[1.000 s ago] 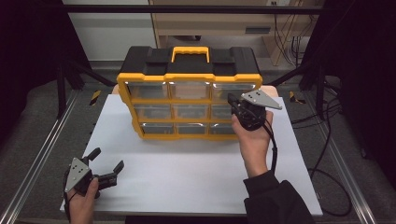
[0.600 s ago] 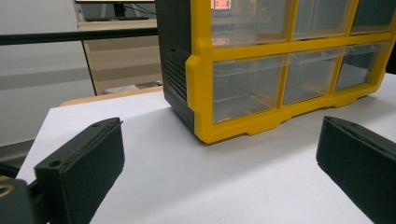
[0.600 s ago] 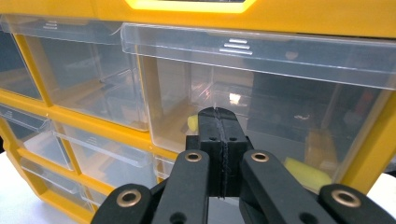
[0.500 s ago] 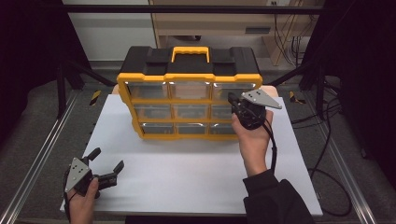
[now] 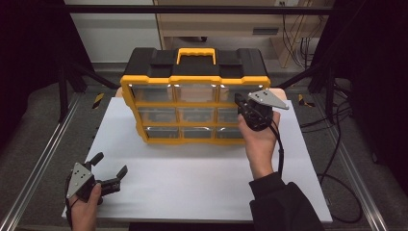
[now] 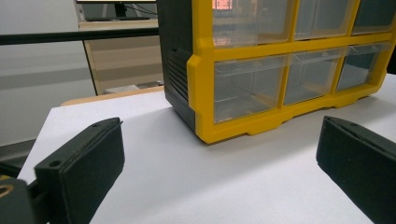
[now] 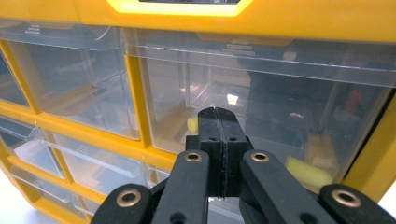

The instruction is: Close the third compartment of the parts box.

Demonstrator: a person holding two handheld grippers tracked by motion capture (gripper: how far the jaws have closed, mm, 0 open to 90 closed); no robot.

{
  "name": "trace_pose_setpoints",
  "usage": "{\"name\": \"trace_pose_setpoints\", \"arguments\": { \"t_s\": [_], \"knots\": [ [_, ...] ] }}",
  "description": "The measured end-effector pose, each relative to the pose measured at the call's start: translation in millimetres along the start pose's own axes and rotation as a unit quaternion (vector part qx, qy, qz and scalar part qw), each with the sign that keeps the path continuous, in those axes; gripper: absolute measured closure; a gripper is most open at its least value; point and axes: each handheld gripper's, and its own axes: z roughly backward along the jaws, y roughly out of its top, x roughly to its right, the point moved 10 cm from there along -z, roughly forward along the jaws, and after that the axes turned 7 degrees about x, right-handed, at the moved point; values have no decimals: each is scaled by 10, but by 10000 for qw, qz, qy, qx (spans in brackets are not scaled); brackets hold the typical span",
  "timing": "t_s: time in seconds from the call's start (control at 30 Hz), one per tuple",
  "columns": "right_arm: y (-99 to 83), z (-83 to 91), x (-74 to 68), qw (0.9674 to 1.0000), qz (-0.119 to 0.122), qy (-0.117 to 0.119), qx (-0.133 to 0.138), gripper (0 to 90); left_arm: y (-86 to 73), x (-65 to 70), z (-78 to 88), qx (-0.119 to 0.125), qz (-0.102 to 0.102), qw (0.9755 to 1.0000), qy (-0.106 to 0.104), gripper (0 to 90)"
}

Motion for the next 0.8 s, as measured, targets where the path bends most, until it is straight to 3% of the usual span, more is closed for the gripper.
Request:
{"name": "trace_pose_setpoints", "arguments": {
  "t_s": [0.8],
  "knots": [
    [18,8,-16,9999,98,53,-67,900,1,-12,-10,11,54,10000,21,6]
  ]
}}
